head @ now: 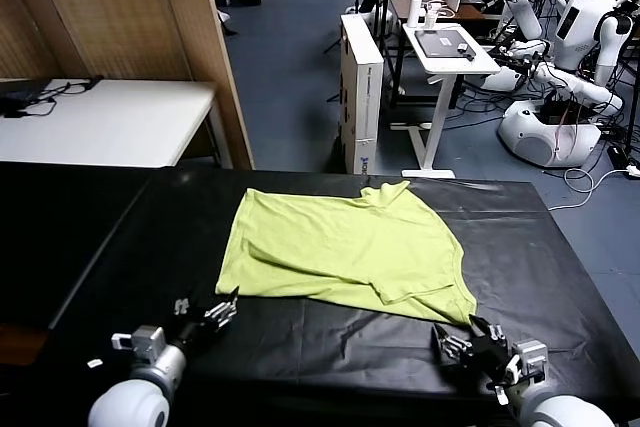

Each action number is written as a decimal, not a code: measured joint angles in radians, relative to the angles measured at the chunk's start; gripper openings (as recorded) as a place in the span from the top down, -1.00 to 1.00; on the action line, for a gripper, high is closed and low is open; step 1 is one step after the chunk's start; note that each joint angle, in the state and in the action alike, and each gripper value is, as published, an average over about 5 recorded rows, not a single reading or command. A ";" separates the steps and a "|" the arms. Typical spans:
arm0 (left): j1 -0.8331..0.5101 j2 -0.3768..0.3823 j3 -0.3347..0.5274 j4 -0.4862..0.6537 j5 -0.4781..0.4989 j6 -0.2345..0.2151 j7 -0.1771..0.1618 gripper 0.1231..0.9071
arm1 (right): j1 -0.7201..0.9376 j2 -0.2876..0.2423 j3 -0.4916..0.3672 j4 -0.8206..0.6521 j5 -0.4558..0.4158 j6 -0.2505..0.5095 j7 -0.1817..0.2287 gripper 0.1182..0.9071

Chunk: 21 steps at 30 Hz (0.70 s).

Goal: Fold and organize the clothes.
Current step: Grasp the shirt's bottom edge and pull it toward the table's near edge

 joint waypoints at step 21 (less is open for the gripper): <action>0.087 0.021 -0.038 -0.074 0.030 -0.010 -0.004 0.94 | -0.017 -0.103 0.035 0.071 0.113 -0.154 0.063 0.94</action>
